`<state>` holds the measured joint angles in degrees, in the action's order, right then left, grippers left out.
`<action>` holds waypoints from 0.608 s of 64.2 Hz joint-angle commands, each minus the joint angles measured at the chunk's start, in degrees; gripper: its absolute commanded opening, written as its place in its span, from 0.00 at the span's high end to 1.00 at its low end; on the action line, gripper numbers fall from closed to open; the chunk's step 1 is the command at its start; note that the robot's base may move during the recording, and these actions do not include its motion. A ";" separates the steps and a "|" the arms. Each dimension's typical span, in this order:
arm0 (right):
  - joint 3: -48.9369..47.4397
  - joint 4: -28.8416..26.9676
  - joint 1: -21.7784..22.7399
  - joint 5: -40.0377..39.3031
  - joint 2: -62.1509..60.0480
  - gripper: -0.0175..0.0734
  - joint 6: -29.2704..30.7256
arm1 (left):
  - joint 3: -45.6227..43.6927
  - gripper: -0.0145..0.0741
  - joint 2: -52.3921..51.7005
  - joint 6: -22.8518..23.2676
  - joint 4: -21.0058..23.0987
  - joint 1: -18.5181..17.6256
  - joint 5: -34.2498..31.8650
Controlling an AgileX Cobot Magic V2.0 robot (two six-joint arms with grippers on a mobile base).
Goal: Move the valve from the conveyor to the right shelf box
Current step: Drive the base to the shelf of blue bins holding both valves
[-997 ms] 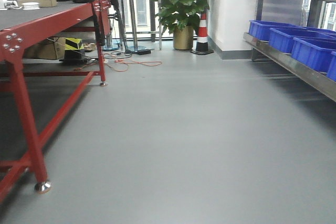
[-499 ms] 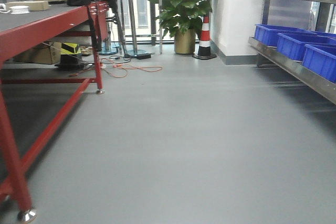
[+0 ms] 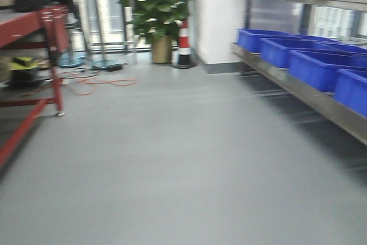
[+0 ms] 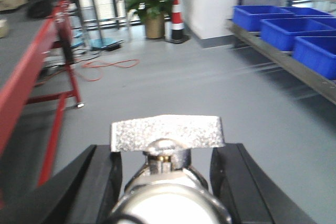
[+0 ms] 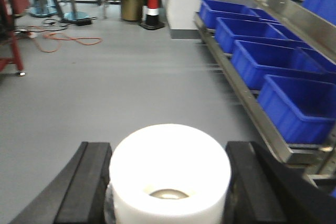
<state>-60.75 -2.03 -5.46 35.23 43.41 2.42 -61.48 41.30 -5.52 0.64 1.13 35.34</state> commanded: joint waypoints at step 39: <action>-0.99 0.27 0.07 -4.41 -0.56 0.98 0.08 | -0.31 0.96 -0.48 0.17 0.38 -0.32 -3.41</action>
<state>-60.75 -2.03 -5.46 35.23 43.41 2.42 -61.48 41.30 -5.52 0.64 1.13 35.34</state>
